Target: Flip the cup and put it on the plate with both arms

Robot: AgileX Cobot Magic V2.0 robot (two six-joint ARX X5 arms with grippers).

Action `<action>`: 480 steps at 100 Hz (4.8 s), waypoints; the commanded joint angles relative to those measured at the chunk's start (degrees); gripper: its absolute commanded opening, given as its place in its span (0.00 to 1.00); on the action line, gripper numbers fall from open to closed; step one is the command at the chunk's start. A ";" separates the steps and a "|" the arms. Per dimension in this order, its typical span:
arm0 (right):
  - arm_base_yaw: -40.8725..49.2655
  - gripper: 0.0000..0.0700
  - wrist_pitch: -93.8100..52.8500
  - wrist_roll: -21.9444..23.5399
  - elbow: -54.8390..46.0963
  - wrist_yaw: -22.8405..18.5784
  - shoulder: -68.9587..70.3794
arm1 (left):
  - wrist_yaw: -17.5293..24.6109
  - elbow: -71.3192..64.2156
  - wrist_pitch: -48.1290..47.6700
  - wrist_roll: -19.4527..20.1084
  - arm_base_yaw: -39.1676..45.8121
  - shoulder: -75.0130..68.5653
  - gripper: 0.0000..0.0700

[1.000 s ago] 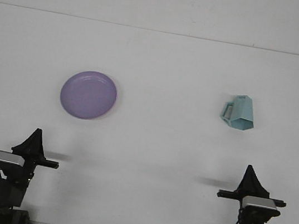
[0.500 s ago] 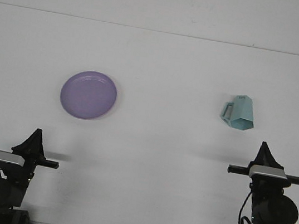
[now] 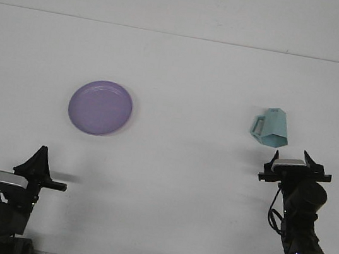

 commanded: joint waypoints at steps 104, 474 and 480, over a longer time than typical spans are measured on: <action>-4.74 0.19 14.53 -8.61 25.24 -15.26 41.05 | -0.17 -1.03 0.46 -0.24 -0.11 -0.04 0.02; 23.71 0.40 -67.63 23.58 26.93 -3.93 -25.79 | 5.33 1.86 0.59 -27.34 -0.11 0.04 0.02; 23.47 0.40 -63.69 24.61 21.73 -3.98 -29.64 | 8.22 3.06 0.46 -27.21 -0.11 0.48 0.02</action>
